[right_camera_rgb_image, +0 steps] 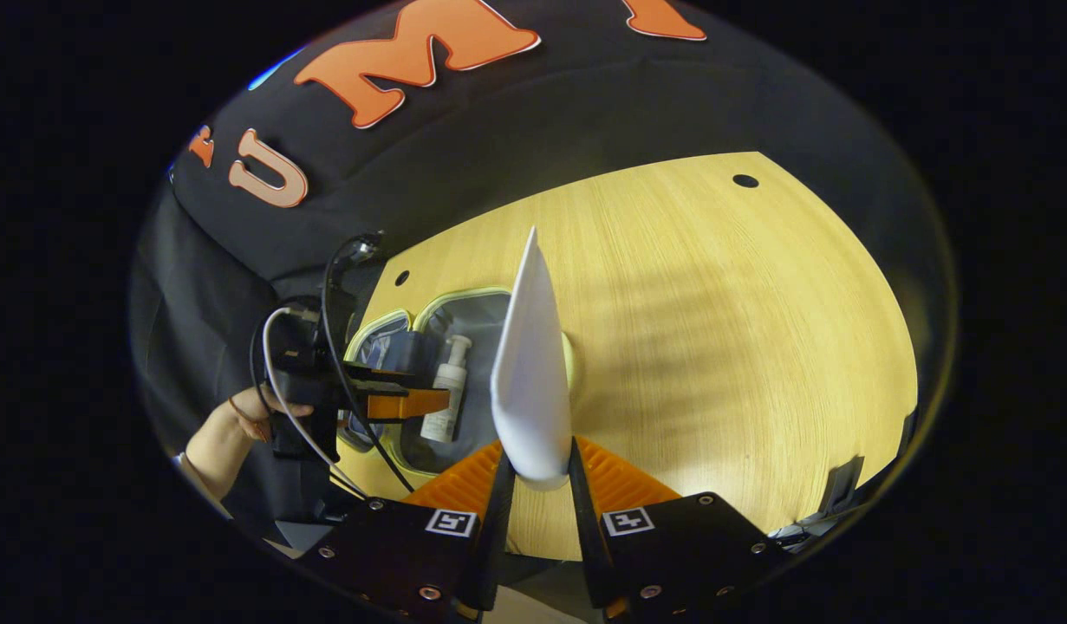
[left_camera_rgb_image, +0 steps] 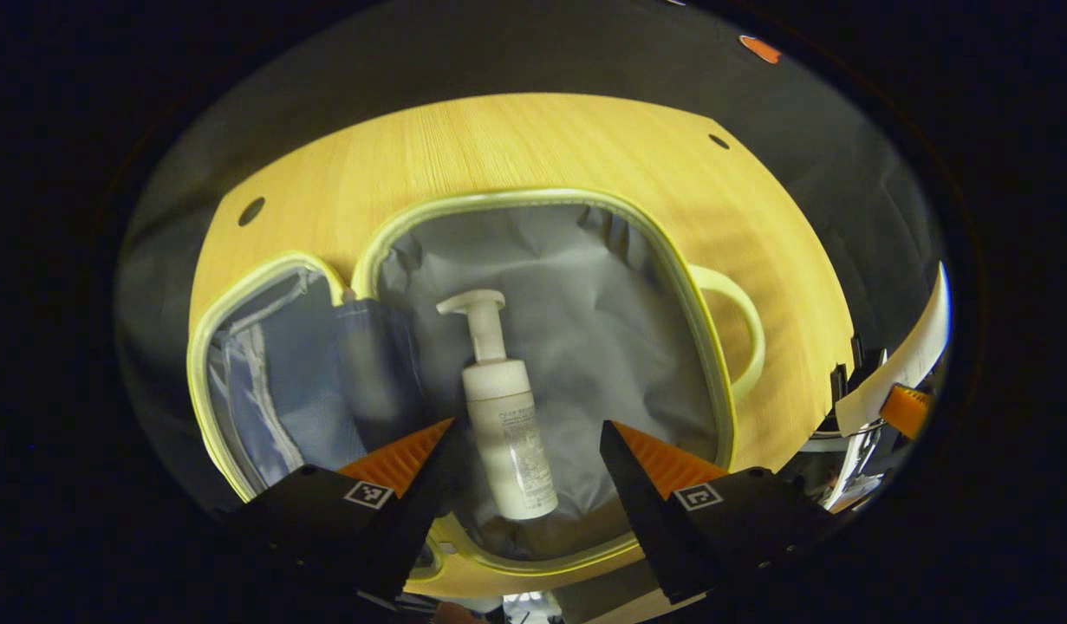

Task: First open the suitcase, pack the skin care products into it, and then close the suitcase.

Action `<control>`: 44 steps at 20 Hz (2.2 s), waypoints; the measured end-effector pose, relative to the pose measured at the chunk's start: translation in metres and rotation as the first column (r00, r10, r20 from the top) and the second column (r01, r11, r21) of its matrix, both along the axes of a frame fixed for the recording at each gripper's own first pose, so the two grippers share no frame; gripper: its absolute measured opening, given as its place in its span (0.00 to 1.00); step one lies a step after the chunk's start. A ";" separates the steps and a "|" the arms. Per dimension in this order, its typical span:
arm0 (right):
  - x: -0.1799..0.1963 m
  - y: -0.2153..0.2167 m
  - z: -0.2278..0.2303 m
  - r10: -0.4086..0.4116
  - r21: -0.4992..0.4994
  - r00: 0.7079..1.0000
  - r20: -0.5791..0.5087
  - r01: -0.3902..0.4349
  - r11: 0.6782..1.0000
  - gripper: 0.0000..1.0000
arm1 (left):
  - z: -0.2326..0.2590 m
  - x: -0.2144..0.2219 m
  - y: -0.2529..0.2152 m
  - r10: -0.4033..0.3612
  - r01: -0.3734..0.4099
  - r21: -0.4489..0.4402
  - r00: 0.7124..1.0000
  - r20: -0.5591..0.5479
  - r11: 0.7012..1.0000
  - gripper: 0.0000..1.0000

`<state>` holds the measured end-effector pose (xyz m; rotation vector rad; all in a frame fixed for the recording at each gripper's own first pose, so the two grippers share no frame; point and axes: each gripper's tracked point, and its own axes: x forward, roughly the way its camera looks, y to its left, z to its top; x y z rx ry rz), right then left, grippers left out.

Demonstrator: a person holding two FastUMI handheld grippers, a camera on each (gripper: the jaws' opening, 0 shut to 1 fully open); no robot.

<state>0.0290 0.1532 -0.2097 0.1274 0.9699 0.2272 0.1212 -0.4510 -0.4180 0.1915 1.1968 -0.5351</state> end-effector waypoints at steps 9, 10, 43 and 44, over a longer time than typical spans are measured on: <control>-0.004 0.106 -0.032 0.165 0.000 0.963 -0.212 -0.169 0.986 0.39 | 0.155 0.033 0.091 0.163 -0.130 -0.098 0.793 0.588 0.987 1.00; -0.006 0.118 -0.040 0.183 0.003 0.952 -0.245 -0.188 0.982 0.39 | 0.167 0.030 0.105 0.183 -0.146 -0.111 0.779 0.600 0.983 1.00; 0.020 0.198 -0.033 0.016 0.213 0.953 -0.302 0.051 0.976 0.96 | 0.075 0.014 0.360 0.545 -0.430 -0.354 0.761 0.353 0.830 1.00; 0.017 0.196 -0.030 0.005 0.217 0.956 -0.295 0.062 0.974 0.95 | 0.062 0.014 0.361 0.582 -0.448 -0.424 0.766 0.273 0.787 1.00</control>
